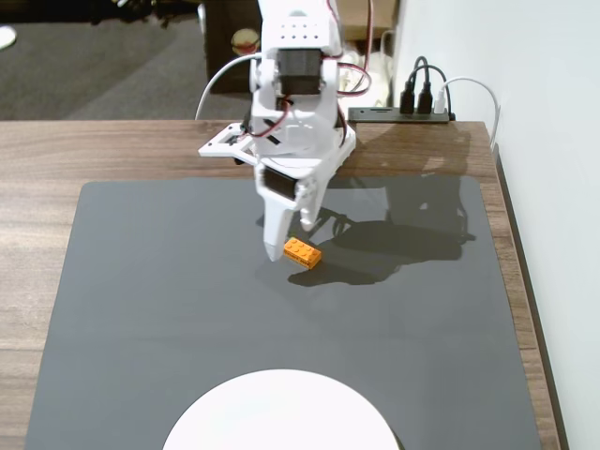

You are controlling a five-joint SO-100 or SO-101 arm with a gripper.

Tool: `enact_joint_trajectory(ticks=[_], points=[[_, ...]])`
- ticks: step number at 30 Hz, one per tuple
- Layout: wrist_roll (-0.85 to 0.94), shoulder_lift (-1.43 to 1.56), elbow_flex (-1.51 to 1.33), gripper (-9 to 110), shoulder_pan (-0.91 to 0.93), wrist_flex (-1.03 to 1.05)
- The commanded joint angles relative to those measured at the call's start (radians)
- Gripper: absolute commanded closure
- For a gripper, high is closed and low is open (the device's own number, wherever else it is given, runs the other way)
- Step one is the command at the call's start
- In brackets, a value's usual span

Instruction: Grasp a lego block and put it on the plate.

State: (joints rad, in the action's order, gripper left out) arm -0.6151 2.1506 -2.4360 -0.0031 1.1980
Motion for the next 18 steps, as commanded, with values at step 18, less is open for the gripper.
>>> enact_joint_trajectory(ticks=[18], points=[[0.015, -0.063, 0.012, 61, -0.026, -0.029]])
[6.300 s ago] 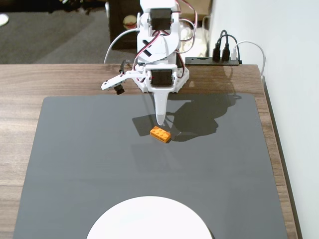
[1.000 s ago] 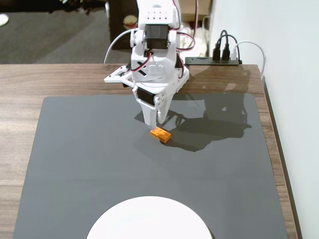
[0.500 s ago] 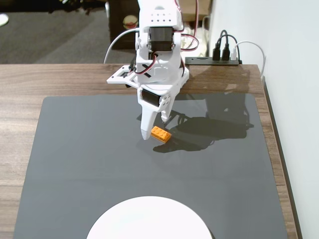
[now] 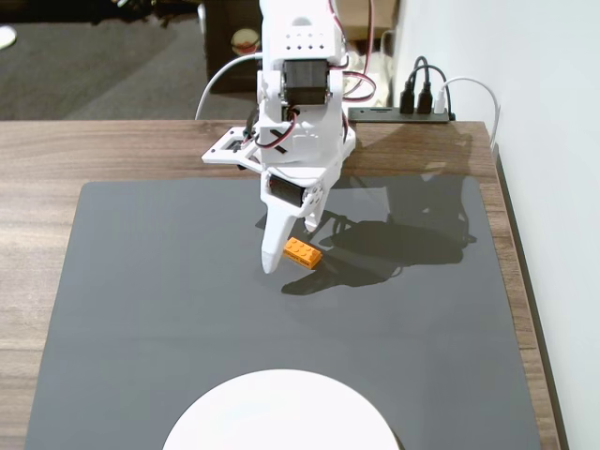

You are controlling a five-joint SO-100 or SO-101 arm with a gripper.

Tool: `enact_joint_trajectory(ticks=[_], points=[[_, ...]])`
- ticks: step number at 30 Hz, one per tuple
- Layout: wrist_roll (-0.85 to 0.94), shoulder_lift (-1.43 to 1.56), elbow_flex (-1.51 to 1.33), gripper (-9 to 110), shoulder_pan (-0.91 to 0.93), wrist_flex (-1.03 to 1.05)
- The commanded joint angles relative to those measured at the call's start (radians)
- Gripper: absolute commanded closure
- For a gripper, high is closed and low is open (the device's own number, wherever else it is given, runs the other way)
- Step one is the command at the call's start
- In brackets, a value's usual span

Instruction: Grasp a lego block and put it on the plate.

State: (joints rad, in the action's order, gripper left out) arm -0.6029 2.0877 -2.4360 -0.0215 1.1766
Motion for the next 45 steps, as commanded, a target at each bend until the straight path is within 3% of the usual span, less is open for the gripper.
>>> enact_joint_trajectory(ticks=[1, 25, 38, 42, 45], points=[[0.003, -0.005, 0.009, 61, -0.008, -0.014], [0.028, -0.089, 0.002, 62, 0.009, -0.086], [0.04, -0.095, 0.002, 78, 0.014, -0.101], [0.04, -0.097, 0.002, 89, 0.014, -0.103], [0.04, -0.097, 0.002, 89, 0.014, -0.103]])
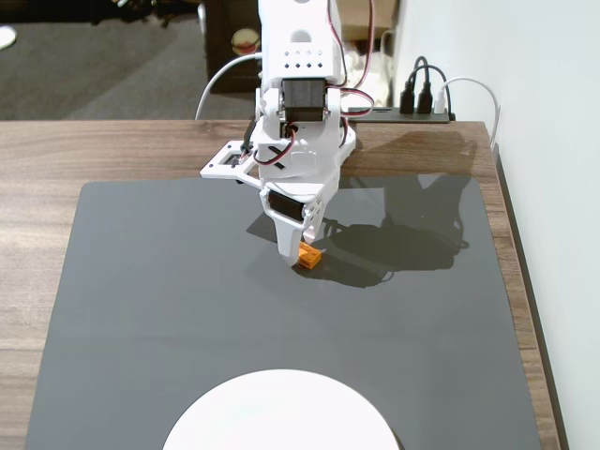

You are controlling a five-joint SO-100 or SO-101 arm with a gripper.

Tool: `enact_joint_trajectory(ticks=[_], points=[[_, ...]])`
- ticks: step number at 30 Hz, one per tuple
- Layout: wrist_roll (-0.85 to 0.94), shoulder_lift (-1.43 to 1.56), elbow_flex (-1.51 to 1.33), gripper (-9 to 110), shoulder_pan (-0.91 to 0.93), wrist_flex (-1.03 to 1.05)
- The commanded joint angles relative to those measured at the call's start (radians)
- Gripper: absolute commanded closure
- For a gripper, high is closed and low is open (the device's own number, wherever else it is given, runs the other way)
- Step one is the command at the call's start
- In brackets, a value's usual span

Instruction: Grasp a lego block and put it on the plate.

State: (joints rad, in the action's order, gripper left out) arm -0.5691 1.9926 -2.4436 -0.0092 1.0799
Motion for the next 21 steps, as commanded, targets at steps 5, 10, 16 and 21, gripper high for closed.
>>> enact_joint_trajectory(ticks=[5, 10, 16, 21], points=[[0.006, -0.002, 0.009, 92, 0.002, -0.008], [0.006, -0.003, 0.008, 95, 0.002, -0.008], [0.008, -0.002, 0.006, 97, 0.002, -0.008], [0.025, -0.002, 0.003, 97, 0.0, -0.008]])
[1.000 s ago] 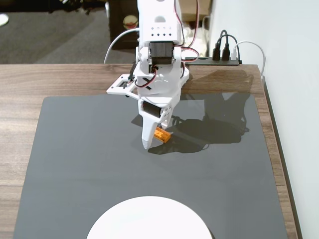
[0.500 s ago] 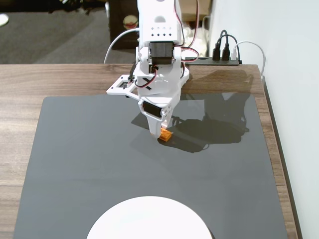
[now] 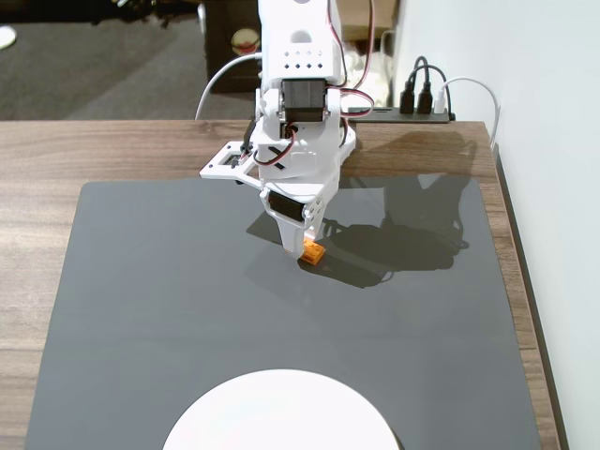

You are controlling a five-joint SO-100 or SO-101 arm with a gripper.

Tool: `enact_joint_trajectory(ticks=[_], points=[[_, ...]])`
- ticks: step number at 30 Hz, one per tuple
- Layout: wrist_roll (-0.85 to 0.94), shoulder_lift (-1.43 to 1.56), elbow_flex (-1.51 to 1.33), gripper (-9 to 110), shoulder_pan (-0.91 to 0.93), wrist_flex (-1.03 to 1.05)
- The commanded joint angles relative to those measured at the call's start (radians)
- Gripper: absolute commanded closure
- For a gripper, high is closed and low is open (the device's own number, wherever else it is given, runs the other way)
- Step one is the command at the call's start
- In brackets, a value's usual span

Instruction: Grasp a lego block and put it on the plate.

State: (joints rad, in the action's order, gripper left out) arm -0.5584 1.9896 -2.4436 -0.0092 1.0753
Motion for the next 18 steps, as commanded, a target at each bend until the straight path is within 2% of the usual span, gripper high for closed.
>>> enact_joint_trajectory(ticks=[1, 11, 18], points=[[0.021, 0.002, 0.003, 97, 0.002, -0.003], [0.169, 0.066, 0.012, 97, 0.014, -0.003], [0.405, 0.129, 0.043, 97, 0.023, 0.005]])
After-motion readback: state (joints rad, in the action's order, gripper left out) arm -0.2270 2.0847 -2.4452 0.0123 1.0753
